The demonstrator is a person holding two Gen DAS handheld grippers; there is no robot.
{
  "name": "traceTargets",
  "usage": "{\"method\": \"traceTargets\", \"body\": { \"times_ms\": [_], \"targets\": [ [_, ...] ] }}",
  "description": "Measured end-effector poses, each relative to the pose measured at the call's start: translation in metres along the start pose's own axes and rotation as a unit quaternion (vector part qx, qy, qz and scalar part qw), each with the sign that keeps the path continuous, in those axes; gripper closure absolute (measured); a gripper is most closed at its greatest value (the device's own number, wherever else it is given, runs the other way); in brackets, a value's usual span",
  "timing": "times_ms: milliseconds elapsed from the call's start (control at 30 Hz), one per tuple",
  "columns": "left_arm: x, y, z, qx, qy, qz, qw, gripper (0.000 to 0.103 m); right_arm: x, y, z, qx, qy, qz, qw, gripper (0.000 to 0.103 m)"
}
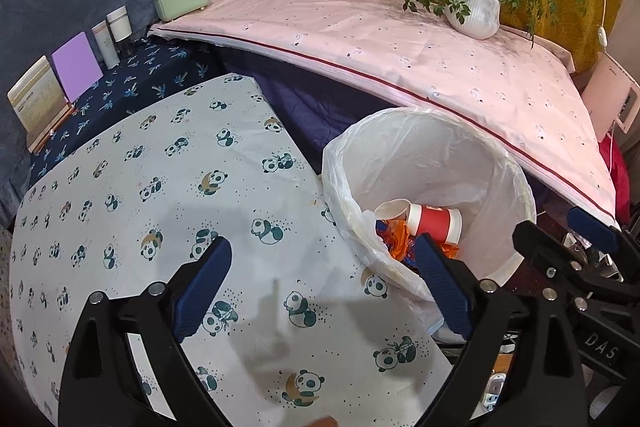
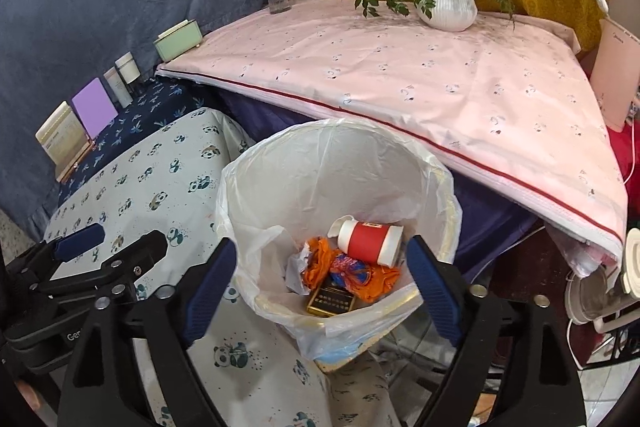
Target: Collect trash
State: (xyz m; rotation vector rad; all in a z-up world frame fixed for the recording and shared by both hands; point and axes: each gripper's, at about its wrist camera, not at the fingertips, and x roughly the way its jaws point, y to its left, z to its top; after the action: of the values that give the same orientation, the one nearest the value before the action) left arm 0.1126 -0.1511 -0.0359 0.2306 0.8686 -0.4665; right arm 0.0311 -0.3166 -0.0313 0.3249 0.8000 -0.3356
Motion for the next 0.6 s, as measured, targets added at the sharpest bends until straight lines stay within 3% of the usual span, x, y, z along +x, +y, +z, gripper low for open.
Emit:
{"method": "traceTargets", "body": {
  "times_ms": [133,233,600],
  "targets": [
    [0.000,-0.002,-0.002,0.003,0.000,0.008,1.0000,0.012,0.000,-0.001,-0.003,-0.017,0.005,-0.020,1.000,0.017],
    [0.001,-0.004,-0.005,0.004,0.003,0.010,0.9999,0.010,-0.001,-0.003,-0.006,-0.021,0.009,-0.031,0.999,0.006],
    [0.002,-0.009,-0.009,0.005,0.011,0.013,0.9998,0.009,-0.007,-0.003,-0.012,-0.033,0.014,-0.044,0.998,0.007]
  ]
}}
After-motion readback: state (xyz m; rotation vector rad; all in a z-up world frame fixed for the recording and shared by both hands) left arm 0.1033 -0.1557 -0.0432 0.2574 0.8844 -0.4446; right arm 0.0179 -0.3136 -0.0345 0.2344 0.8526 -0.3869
